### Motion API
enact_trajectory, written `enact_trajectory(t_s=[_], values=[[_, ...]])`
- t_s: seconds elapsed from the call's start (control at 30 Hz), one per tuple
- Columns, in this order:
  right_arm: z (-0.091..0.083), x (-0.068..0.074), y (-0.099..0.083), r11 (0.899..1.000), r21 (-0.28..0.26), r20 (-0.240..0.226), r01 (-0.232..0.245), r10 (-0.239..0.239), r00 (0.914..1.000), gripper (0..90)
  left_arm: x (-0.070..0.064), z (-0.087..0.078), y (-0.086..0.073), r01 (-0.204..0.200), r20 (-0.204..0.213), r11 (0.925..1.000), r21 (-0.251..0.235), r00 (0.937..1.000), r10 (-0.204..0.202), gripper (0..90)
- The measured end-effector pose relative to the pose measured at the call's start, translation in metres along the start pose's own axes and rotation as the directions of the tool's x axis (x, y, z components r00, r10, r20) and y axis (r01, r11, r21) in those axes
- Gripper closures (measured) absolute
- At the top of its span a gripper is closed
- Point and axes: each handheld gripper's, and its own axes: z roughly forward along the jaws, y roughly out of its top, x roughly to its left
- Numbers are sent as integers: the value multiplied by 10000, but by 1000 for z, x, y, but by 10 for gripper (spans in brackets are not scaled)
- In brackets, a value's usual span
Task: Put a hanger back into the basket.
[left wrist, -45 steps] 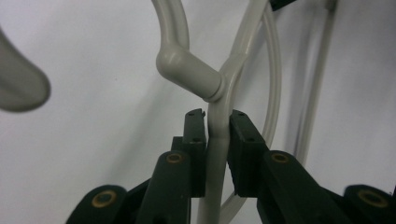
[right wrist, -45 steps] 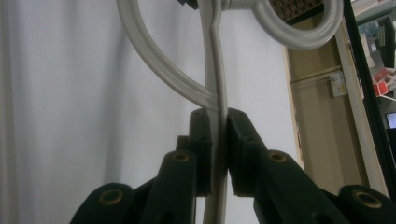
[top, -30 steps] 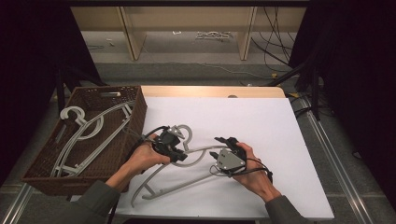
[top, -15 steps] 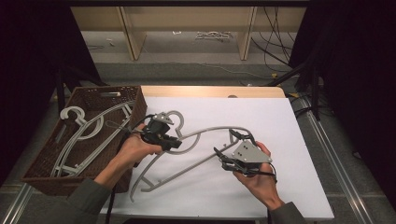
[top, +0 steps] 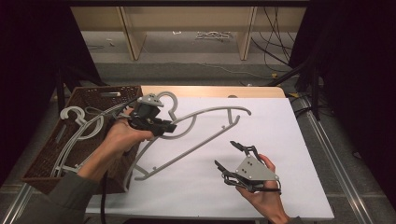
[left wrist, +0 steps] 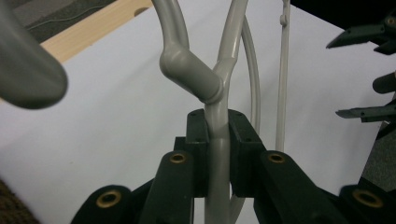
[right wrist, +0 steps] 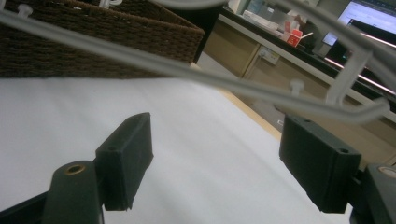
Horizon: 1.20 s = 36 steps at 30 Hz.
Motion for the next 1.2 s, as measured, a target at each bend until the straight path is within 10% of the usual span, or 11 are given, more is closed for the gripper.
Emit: enact_trajectory(t_s=[0.47, 0.8, 1.2], values=[[-6, 1, -5, 9994, 161, 47, -299, 298, 9995, 263, 38, -68, -6, 487, -1198, 9972, -571, 9913, -553, 805], [-6, 1, -7, 9992, 220, 32, -334, 334, 9994, 263, 82, -109, -27, 790, -2847, 9930, -883, 9533, -1011, 804], [-4, 3, -8, 9992, 281, -74, -268, 270, 9996, 263, 134, -130, -64, 1662, -3787, 9821, -887, 9063, -1876, 803]])
